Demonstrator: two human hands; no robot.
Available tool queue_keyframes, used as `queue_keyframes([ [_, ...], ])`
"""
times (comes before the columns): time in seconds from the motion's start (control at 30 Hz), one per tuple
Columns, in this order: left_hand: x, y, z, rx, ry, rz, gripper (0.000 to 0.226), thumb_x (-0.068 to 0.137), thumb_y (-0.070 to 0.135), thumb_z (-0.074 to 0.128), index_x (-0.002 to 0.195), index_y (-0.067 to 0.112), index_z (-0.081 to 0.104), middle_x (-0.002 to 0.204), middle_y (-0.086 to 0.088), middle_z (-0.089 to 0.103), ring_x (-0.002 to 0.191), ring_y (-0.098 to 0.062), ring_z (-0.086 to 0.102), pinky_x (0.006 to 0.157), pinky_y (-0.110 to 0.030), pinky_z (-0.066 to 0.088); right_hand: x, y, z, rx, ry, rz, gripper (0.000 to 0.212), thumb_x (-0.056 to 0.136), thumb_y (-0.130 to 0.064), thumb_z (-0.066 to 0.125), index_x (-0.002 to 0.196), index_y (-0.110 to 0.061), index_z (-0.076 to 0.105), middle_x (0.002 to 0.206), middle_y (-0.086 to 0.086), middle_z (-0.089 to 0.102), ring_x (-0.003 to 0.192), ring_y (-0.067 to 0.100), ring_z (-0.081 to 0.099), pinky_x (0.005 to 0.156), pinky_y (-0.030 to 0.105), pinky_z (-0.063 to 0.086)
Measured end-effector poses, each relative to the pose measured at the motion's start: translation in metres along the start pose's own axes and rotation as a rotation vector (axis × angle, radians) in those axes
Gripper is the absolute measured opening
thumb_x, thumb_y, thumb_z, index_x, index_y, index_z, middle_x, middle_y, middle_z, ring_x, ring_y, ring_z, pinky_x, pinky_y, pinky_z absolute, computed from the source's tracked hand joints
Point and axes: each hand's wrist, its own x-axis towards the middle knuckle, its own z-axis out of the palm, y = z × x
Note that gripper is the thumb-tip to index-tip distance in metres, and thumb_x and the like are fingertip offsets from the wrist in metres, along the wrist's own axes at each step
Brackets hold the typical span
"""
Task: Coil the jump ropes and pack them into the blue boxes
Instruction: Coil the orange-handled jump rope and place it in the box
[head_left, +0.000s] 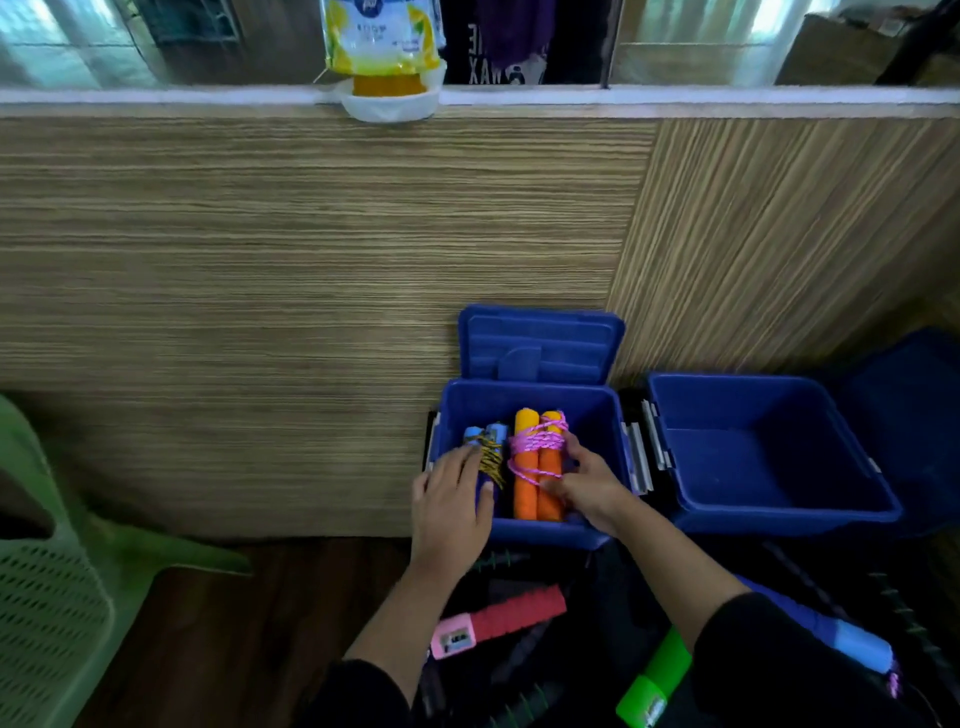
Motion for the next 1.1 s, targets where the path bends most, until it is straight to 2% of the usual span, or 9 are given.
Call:
queue_keyframes([
  [0.17,-0.002,0.002,0.007,0.028,0.057,0.007,0.043,0.091,0.037,0.039,0.12,0.017,0.064,0.123,0.002,0.063,0.111,-0.016,0.059,0.09,-0.034,0.031,0.024,0.015,0.007,-0.206,0.002,0.131,0.076,0.079,0.009,0.064,0.144,-0.01,0.029,0.107,0.012,0.059,0.09,0.022,0.057,0.062,0.026,0.051],
  [0.27,-0.003,0.0,0.009,0.038,0.031,0.002,0.044,0.091,0.039,0.039,0.121,0.017,0.064,0.123,0.003,0.063,0.111,-0.015,0.058,0.091,-0.034,0.031,0.033,0.018,0.01,-0.614,-0.015,0.15,0.085,0.081,-0.011,0.07,0.148,-0.006,0.018,0.124,0.018,0.057,0.107,0.029,0.058,0.087,0.033,0.049],
  [0.33,-0.003,0.0,0.01,0.039,0.016,-0.002,0.044,0.092,0.039,0.038,0.12,0.017,0.064,0.122,0.003,0.064,0.111,-0.014,0.059,0.092,-0.034,0.031,0.034,0.015,0.013,-0.845,-0.034,0.169,0.09,0.083,-0.025,0.068,0.148,-0.004,0.01,0.133,0.019,0.052,0.12,0.031,0.052,0.093,0.03,0.042],
  [0.43,-0.003,-0.001,0.01,0.048,0.005,-0.007,0.043,0.093,0.039,0.037,0.116,0.018,0.066,0.117,0.004,0.066,0.107,-0.014,0.06,0.092,-0.033,0.031,0.033,0.013,0.02,-0.973,0.004,0.169,0.082,0.084,-0.037,0.064,0.145,-0.004,0.02,0.133,0.017,0.053,0.12,0.031,0.053,0.092,0.029,0.043],
  [0.6,-0.007,0.003,0.004,0.027,0.011,0.002,0.044,0.093,0.04,0.036,0.113,0.018,0.068,0.111,0.005,0.068,0.103,-0.013,0.062,0.093,-0.031,0.029,0.015,0.002,0.01,-0.884,0.026,0.067,0.053,0.079,-0.04,0.07,0.12,-0.007,0.059,0.118,0.017,0.063,0.11,0.03,0.058,0.085,0.027,0.044],
  [0.73,-0.022,0.016,0.001,-0.017,0.047,0.025,0.043,0.093,0.037,0.037,0.112,0.016,0.069,0.111,0.004,0.068,0.105,-0.015,0.063,0.104,-0.038,0.034,-0.01,-0.011,-0.009,-0.862,0.079,-0.056,0.02,0.083,-0.025,0.068,0.09,-0.006,0.068,0.101,0.019,0.069,0.099,0.031,0.062,0.071,0.027,0.041],
  [0.9,-0.042,0.044,-0.003,-0.036,0.02,0.017,0.044,0.09,0.038,0.038,0.115,0.018,0.067,0.117,0.004,0.067,0.111,-0.015,0.062,0.101,-0.05,0.043,-0.044,-0.011,-0.036,-0.717,0.174,-0.211,0.029,0.084,-0.011,0.066,0.112,-0.003,0.065,0.106,0.014,0.07,0.099,0.024,0.064,0.087,0.026,0.046],
  [1.03,-0.065,0.065,-0.009,-0.012,-0.023,0.052,0.046,0.086,0.037,0.039,0.121,0.02,0.064,0.126,0.004,0.063,0.12,-0.014,0.057,0.106,-0.05,0.038,-0.081,-0.004,-0.054,-0.622,0.257,-0.345,0.025,0.085,-0.002,0.06,0.11,-0.001,0.066,0.102,0.012,0.07,0.093,0.022,0.065,0.081,0.016,0.044],
  [1.1,-0.08,0.08,-0.01,-0.012,-0.058,0.073,0.046,0.084,0.035,0.04,0.121,0.02,0.064,0.127,0.004,0.062,0.121,-0.014,0.056,0.106,-0.05,0.037,-0.101,0.007,-0.063,-0.576,0.337,-0.408,0.023,0.084,0.0,0.06,0.105,-0.004,0.068,0.099,0.009,0.07,0.091,0.02,0.065,0.086,0.022,0.048],
])
